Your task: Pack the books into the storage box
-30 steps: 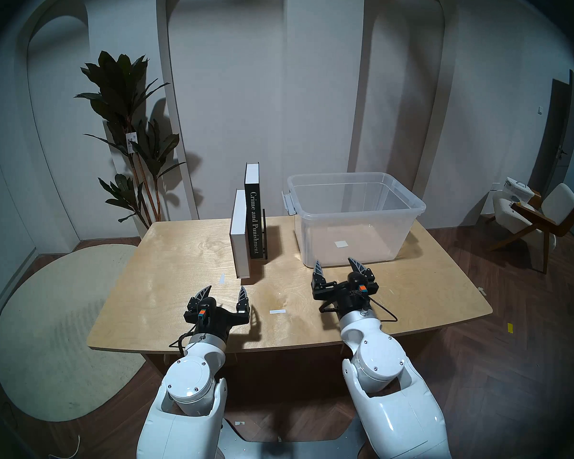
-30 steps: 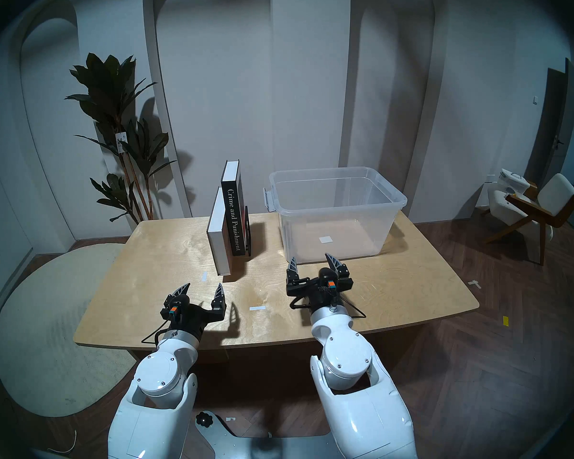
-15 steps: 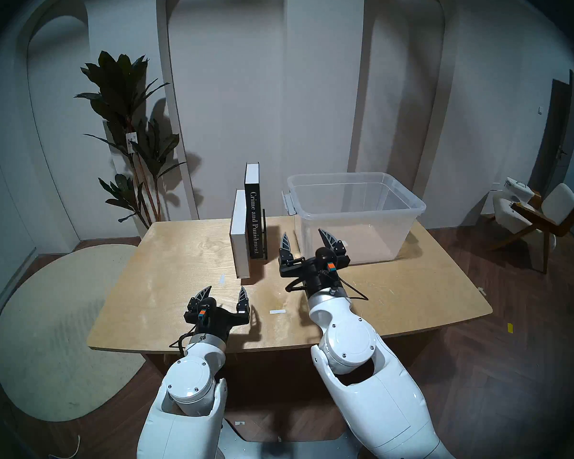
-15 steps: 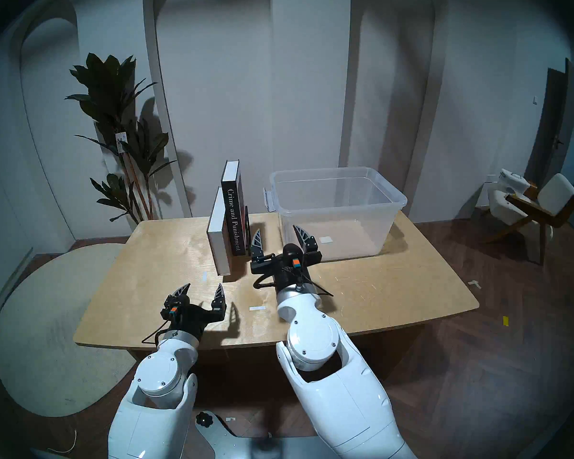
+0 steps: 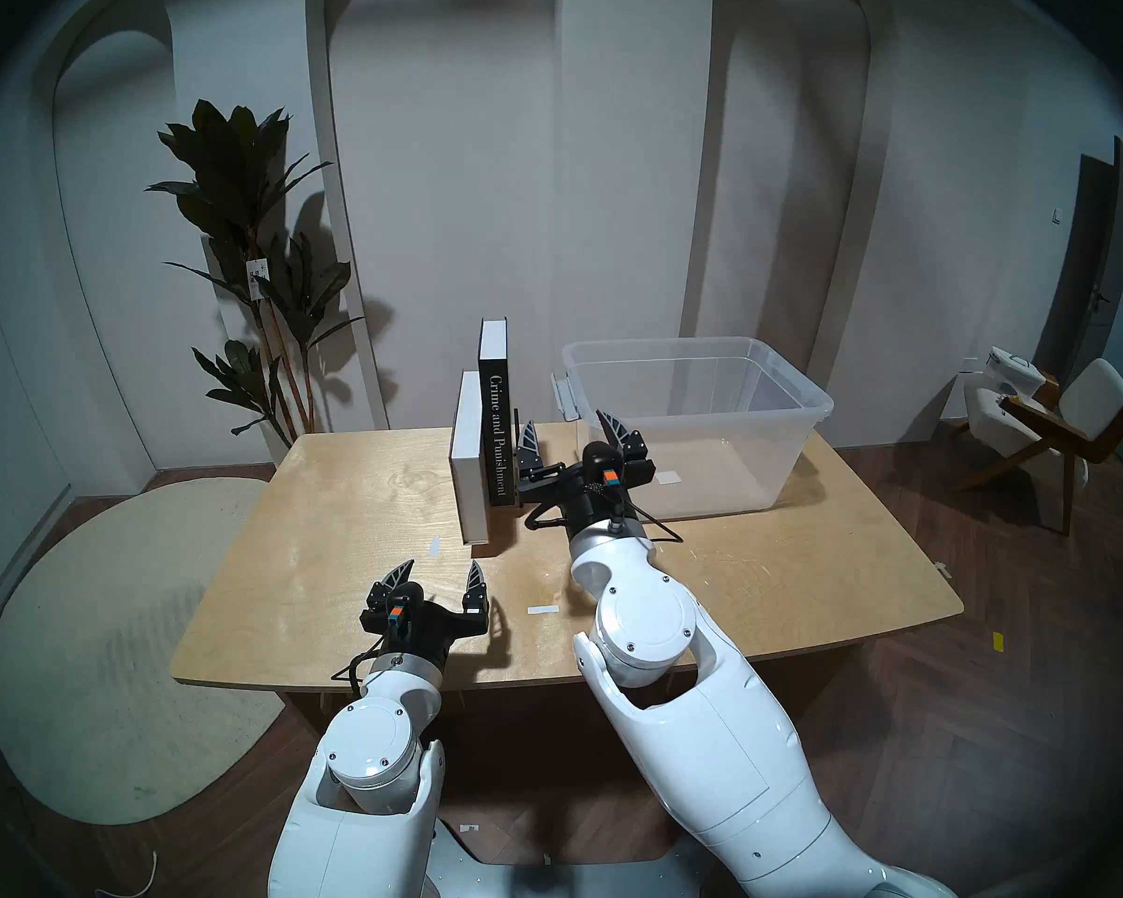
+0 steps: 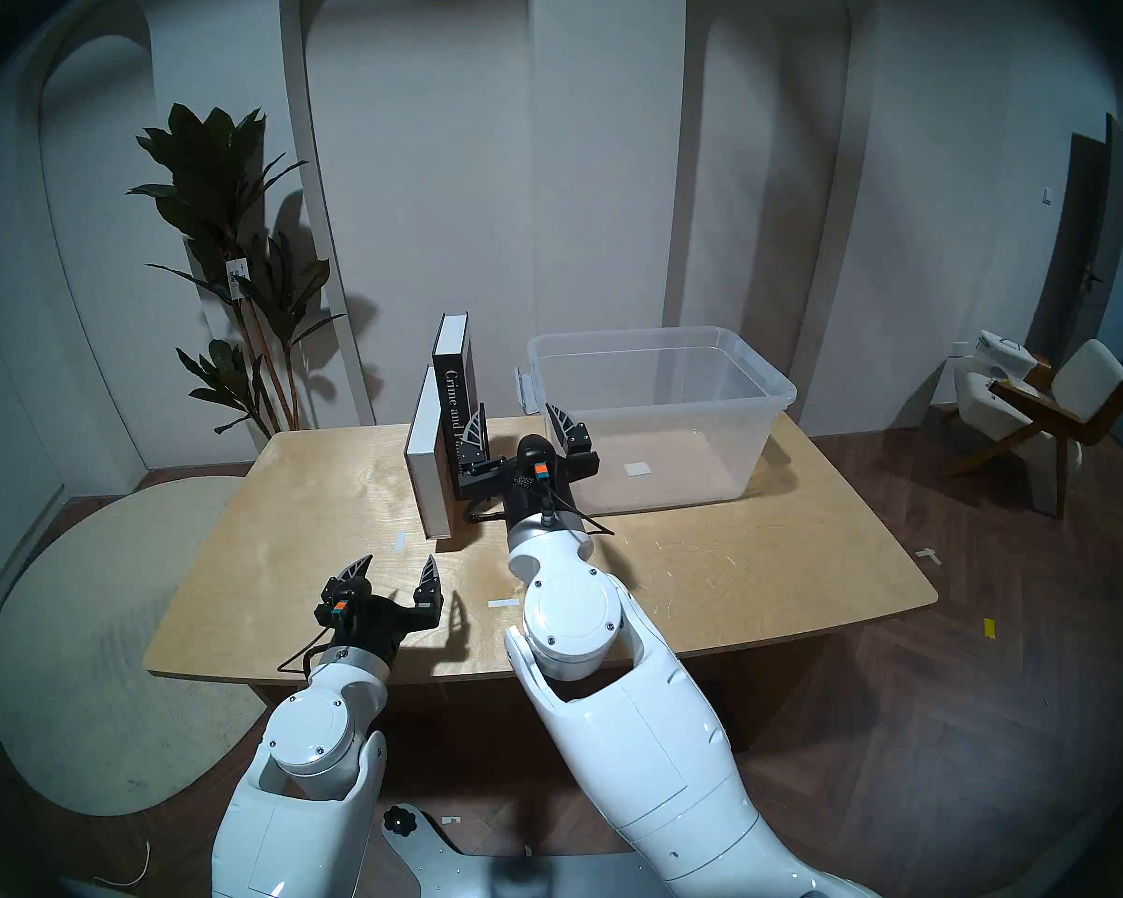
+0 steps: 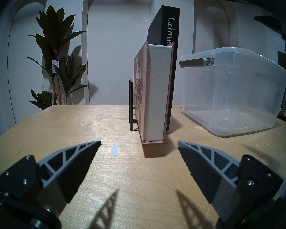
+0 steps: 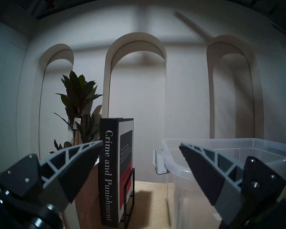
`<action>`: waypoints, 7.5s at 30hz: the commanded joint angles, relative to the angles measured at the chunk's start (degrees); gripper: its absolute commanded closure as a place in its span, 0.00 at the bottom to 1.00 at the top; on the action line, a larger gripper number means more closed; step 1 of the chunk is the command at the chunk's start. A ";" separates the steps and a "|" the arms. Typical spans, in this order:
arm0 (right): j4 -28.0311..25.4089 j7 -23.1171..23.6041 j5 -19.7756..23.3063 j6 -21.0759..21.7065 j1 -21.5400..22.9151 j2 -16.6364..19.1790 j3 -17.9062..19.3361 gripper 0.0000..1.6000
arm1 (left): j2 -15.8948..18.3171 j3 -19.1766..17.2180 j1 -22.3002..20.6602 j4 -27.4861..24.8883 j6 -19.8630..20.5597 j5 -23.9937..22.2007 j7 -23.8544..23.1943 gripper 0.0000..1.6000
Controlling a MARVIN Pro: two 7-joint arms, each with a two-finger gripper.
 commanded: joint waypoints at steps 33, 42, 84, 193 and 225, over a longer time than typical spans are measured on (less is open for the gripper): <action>24.39 -9.93 -2.41 6.56 23.67 -14.04 -6.16 0.00 | -0.03 -0.05 -0.57 -0.85 -0.35 0.03 -0.01 0.00; 34.40 -16.23 -2.94 6.32 28.98 -19.16 -5.94 0.00 | -0.03 -0.06 -0.52 -0.98 -0.37 0.03 -0.02 0.00; 65.33 -27.85 -3.37 -9.79 44.75 -25.38 -1.43 1.00 | -0.04 -0.08 -0.36 -1.28 -0.34 0.02 -0.06 0.00; 5.00 -22.60 31.23 -6.90 23.67 0.97 15.46 1.00 | -0.11 -0.07 -0.87 0.22 -0.34 0.16 -0.06 0.00; -9.44 -0.24 63.60 27.97 16.06 16.92 27.57 0.00 | -0.11 -0.10 -0.71 -0.69 -0.51 0.13 -0.07 0.00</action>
